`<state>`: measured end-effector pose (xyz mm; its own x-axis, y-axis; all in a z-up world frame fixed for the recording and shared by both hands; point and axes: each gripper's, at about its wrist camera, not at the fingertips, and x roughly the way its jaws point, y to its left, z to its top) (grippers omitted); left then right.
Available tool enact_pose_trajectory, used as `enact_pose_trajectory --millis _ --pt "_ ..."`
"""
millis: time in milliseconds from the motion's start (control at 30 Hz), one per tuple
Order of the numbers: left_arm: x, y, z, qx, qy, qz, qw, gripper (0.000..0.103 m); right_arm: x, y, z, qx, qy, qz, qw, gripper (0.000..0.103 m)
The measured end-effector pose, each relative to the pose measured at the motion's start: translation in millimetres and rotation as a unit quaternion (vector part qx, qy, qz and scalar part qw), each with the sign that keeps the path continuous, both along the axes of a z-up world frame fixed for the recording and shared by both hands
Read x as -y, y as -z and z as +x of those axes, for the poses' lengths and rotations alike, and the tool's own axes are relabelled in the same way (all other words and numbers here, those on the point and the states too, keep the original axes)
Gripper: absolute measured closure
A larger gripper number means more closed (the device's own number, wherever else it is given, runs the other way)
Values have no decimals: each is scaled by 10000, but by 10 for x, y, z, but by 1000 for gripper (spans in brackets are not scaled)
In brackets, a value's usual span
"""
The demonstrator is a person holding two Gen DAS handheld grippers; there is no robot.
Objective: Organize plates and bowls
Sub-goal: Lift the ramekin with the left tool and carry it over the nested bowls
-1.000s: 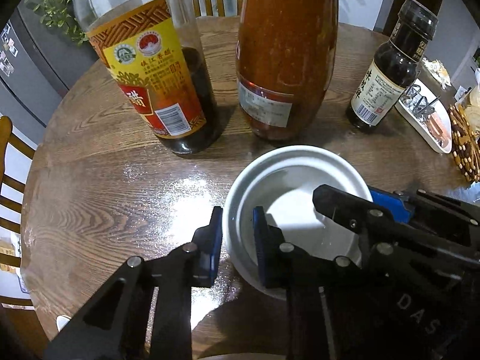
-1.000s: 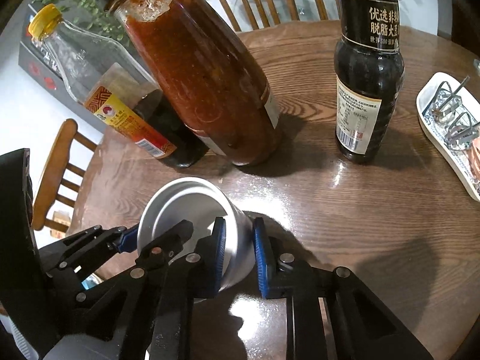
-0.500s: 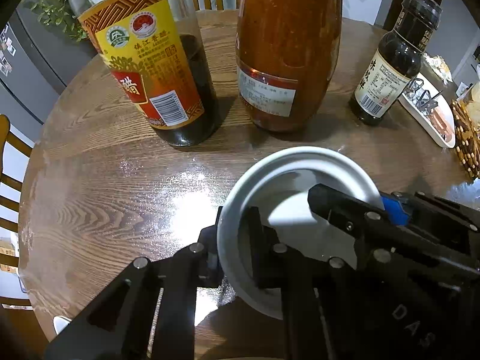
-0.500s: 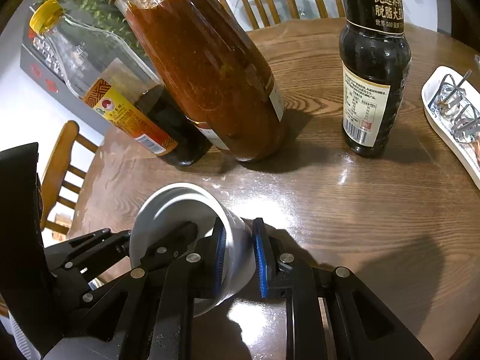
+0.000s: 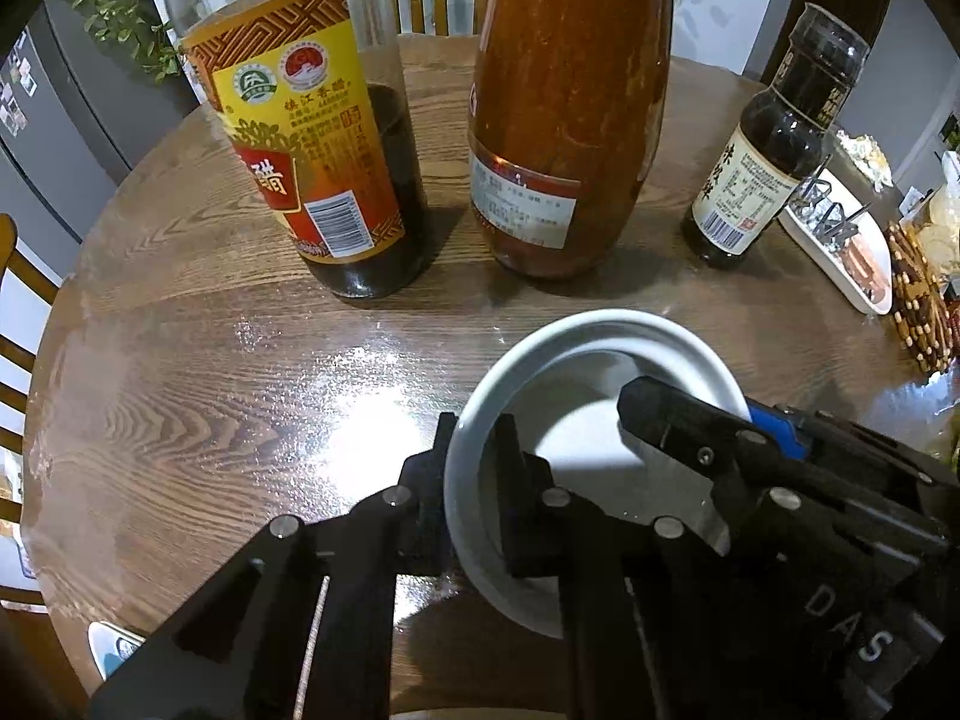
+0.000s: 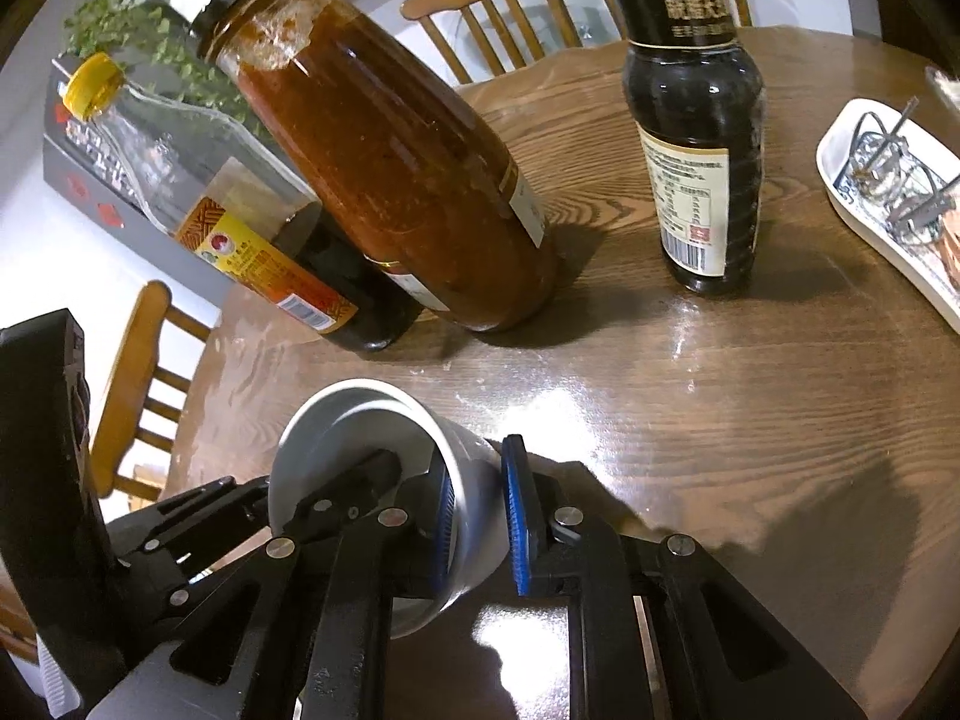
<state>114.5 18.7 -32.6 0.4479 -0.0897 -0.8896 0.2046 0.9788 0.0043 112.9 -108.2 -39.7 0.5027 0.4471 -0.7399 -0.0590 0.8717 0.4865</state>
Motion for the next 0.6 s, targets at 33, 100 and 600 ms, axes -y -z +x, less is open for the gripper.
enact_pose_trajectory --millis 33,100,600 --pt "-7 -13 -21 24 2 -37 10000 93 7 -2 -8 2 9 28 10000 85" --pt "-13 -26 -45 47 1 -70 10000 93 29 -16 -45 25 35 86 10000 85" --pt "-98 -320 -213 370 4 -162 9992 92 75 -246 -184 282 82 257 9992 85"
